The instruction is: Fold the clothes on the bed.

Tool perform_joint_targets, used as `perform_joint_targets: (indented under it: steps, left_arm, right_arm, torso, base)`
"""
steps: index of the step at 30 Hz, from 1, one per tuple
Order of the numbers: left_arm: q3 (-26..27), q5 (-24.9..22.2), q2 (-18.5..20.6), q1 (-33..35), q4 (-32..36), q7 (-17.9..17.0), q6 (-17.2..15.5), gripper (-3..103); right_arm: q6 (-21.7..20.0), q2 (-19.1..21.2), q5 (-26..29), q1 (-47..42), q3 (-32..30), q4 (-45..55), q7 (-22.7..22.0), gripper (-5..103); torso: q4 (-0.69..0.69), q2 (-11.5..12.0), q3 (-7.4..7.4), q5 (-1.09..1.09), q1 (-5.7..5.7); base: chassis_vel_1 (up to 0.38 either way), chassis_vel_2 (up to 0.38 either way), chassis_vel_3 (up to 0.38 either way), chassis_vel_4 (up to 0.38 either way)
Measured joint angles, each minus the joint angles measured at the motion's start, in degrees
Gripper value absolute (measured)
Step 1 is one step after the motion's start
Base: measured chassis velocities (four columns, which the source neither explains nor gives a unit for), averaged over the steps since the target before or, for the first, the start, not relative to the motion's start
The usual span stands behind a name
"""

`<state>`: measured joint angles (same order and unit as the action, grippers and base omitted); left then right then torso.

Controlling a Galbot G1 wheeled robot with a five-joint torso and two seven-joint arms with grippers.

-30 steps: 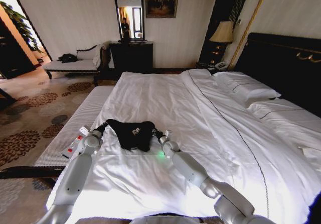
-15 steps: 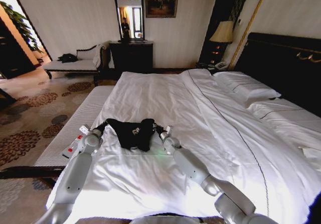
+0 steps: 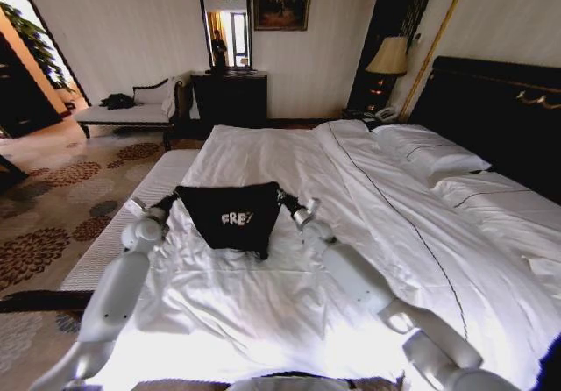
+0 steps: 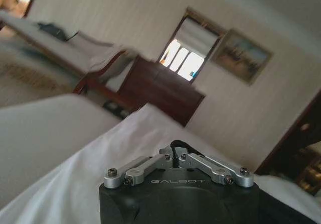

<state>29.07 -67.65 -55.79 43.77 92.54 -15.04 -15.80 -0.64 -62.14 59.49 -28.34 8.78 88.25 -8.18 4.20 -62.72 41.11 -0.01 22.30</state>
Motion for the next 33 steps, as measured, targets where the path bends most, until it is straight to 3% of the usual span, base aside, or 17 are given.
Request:
perform_joint_targets:
  steps: [5,10,15,16,19,20,24,25,28,29,31,33]
  left_arm:
    - [1.3,-3.6,4.5,-0.7,7.7,-0.9,0.0,0]
    - [2.5,-6.1,8.1,-1.7,13.5,-1.9,0.0,0]
    - [4.2,-10.4,14.4,-4.4,21.3,-2.6,0.0,0]
    - [4.2,-10.4,14.4,-4.4,21.3,-2.6,0.0,0]
    - [5.4,-14.5,19.3,-6.8,26.2,-3.3,-0.1,0]
    - [5.4,-14.5,19.3,-6.8,26.2,-3.3,-0.1,0]
    - [9.2,-22.9,24.8,-9.4,32.1,-5.7,-0.1,0]
    - [9.2,-22.9,24.8,-9.4,32.1,-5.7,-0.1,0]
    - [15.6,-28.5,28.7,-8.5,36.8,-6.6,-0.2,0]
    - [15.6,-28.5,28.7,-8.5,36.8,-6.6,-0.2,0]
    - [20.5,-32.4,30.6,-6.4,39.3,-6.9,-0.4,0]
    - [22.7,-34.1,31.3,-5.1,40.1,-6.8,-0.6,0]
  right_arm:
    - [-0.2,6.3,2.8,1.1,-1.2,11.7,-0.2,1]
    - [-0.3,10.0,5.9,1.6,-3.1,18.8,-0.5,1]
    - [-0.8,18.3,12.1,2.0,-8.4,30.4,0.1,1]
    - [-0.8,18.3,12.1,2.0,-8.4,30.4,0.1,1]
    - [-1.2,27.0,18.4,1.2,-15.3,39.3,1.3,1]
    - [-1.2,27.0,18.4,1.2,-15.3,39.3,1.3,1]
    - [-0.6,36.8,24.5,-0.1,-24.7,46.2,1.9,1]
    - [-0.6,36.8,24.5,-0.1,-24.7,46.2,1.9,1]
    - [-0.3,42.2,29.7,-1.4,-33.7,50.2,0.8,1]
    - [-0.3,42.2,29.7,-1.4,-33.7,50.2,0.8,1]
    - [-0.7,45.3,33.1,-3.8,-40.7,53.3,0.0,1]
    - [-0.9,46.5,34.1,-5.2,-43.3,54.4,-0.2,1]
  torso:
    - [0.01,0.0,0.00,0.02,0.00]
    - [-0.01,0.0,0.00,0.01,-0.01]
    - [0.01,0.0,0.00,0.03,0.00]
    - [0.01,0.0,0.00,0.03,0.00]
    - [0.00,0.0,-0.01,-0.01,-0.01]
    - [0.00,0.0,-0.01,-0.01,-0.01]
    - [0.04,0.0,-0.02,0.01,-0.03]
    - [0.04,0.0,-0.02,0.01,-0.03]
    - [0.00,0.0,-0.02,0.03,-0.03]
    - [0.00,0.0,-0.02,0.03,-0.03]
    - [-0.01,0.0,-0.02,0.00,-0.02]
    - [0.00,0.0,-0.02,0.00,-0.02]
  base:
    - [0.000,0.000,0.000,0.000]
    - [0.000,0.000,0.000,0.000]
    - [0.000,0.000,0.000,0.000]
    - [0.000,0.000,0.000,0.000]
    - [0.000,0.000,0.000,0.000]
    - [0.000,0.000,0.000,0.000]
    - [0.000,0.000,0.000,0.000]
    - [0.000,0.000,0.000,0.000]
    - [0.000,0.000,0.000,0.000]
    - [0.000,0.000,0.000,0.000]
    - [0.000,0.000,0.000,0.000]
    - [0.000,0.000,0.000,0.000]
